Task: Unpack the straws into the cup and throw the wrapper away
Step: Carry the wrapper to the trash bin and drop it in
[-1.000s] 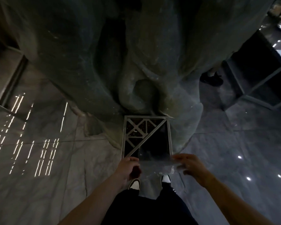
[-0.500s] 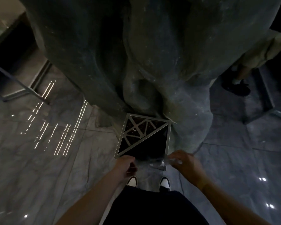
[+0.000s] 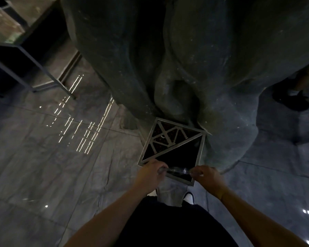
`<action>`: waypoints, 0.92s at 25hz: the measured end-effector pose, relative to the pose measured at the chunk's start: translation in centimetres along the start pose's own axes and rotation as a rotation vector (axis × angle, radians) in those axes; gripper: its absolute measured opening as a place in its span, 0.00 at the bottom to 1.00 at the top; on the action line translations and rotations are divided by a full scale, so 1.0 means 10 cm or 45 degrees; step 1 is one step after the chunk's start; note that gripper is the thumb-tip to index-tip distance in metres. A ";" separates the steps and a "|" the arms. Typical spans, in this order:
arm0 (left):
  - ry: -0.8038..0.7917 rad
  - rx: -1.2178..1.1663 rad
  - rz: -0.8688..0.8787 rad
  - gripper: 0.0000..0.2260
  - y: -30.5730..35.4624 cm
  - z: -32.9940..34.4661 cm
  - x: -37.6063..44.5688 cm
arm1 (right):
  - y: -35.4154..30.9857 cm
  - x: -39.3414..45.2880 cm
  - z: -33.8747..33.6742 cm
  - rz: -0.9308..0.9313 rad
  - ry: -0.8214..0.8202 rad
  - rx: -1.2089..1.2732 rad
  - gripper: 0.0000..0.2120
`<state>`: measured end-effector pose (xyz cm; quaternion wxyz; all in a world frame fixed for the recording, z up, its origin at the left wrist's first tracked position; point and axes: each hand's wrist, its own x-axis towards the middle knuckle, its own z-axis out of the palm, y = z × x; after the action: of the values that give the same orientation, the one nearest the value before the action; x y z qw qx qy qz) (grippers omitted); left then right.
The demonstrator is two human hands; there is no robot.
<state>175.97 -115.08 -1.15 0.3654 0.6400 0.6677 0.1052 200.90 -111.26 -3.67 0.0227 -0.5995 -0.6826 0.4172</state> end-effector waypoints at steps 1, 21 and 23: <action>0.010 0.050 -0.001 0.09 0.01 0.03 0.04 | 0.00 -0.01 0.01 0.009 0.002 -0.008 0.08; -0.232 0.238 -0.110 0.24 -0.35 0.22 0.32 | -0.04 0.08 0.07 -0.069 -0.154 -0.356 0.22; -0.191 0.224 -0.125 0.26 -0.40 0.19 0.27 | -0.02 0.06 0.06 -0.107 -0.167 -0.362 0.23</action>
<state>174.32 -113.80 -5.87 0.3613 0.6422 0.6757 -0.0201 200.23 -111.06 -4.25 -0.0895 -0.5389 -0.7594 0.3535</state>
